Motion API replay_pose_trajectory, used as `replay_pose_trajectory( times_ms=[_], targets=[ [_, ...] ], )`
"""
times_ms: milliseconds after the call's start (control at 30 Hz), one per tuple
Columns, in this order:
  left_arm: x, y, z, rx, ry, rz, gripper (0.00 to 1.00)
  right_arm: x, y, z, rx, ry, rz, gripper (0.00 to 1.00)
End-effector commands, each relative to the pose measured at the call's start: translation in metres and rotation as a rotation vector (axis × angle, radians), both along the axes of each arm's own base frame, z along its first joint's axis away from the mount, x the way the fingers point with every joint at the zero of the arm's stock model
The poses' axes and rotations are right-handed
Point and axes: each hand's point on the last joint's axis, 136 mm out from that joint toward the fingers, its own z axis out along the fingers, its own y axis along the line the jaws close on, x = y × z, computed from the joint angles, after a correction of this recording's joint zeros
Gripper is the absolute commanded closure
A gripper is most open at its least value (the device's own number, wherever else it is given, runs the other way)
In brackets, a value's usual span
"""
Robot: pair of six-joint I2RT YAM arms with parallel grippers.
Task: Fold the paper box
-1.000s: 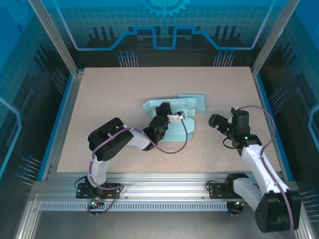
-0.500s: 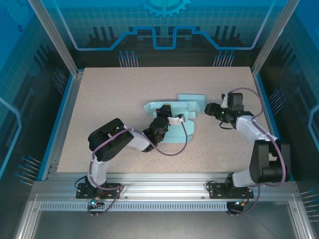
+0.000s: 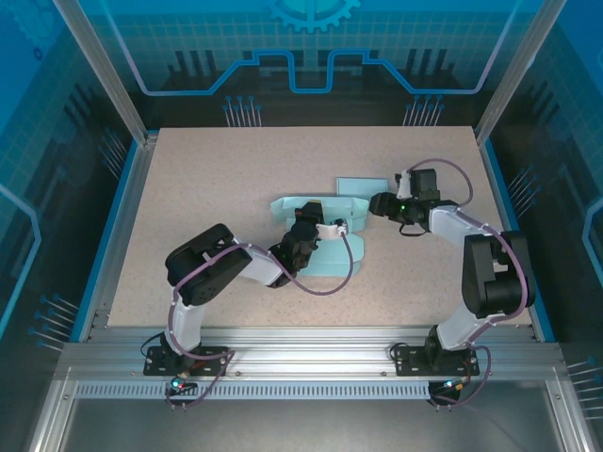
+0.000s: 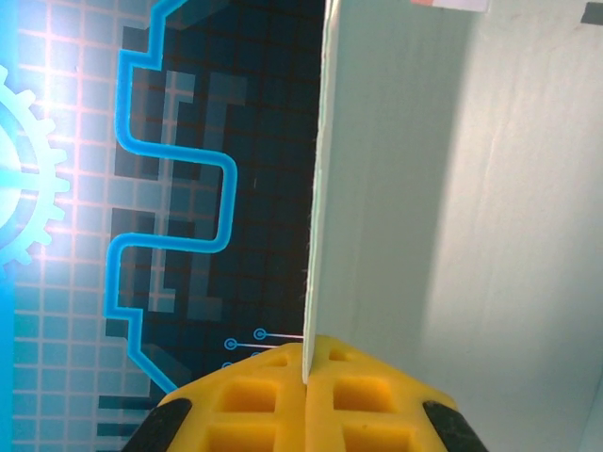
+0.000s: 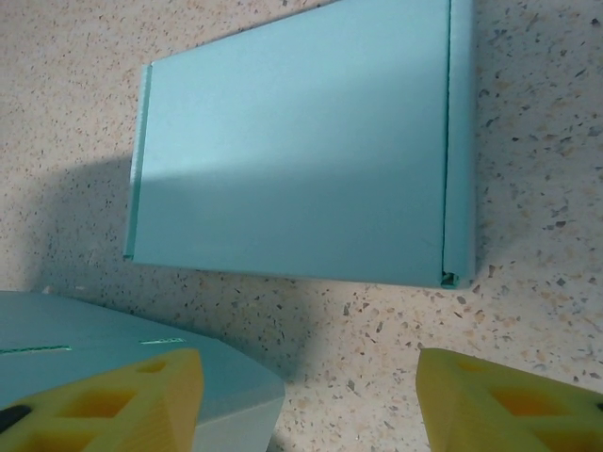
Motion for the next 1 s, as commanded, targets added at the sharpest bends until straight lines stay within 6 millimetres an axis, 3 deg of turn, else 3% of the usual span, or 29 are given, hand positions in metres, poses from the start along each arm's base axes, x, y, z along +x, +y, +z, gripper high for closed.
replay_pose_trajectory(
  times_ms=[0,167,500,967],
  targets=[
    [0.003,-0.004,0.006,-0.05,0.004,-0.006,0.97,-0.005,0.012,-0.008,0.034,-0.005,0.035,0.38],
    [0.003,-0.006,0.003,-0.051,0.015,-0.015,0.97,-0.004,0.024,-0.002,0.055,-0.04,0.076,0.38],
    [0.013,0.001,-0.01,-0.014,0.037,-0.008,0.97,-0.021,0.038,-0.017,0.047,-0.037,0.135,0.39],
    [0.016,0.002,-0.024,0.0,0.123,-0.023,0.97,-0.024,0.072,-0.022,0.068,-0.059,0.242,0.43]
  ],
)
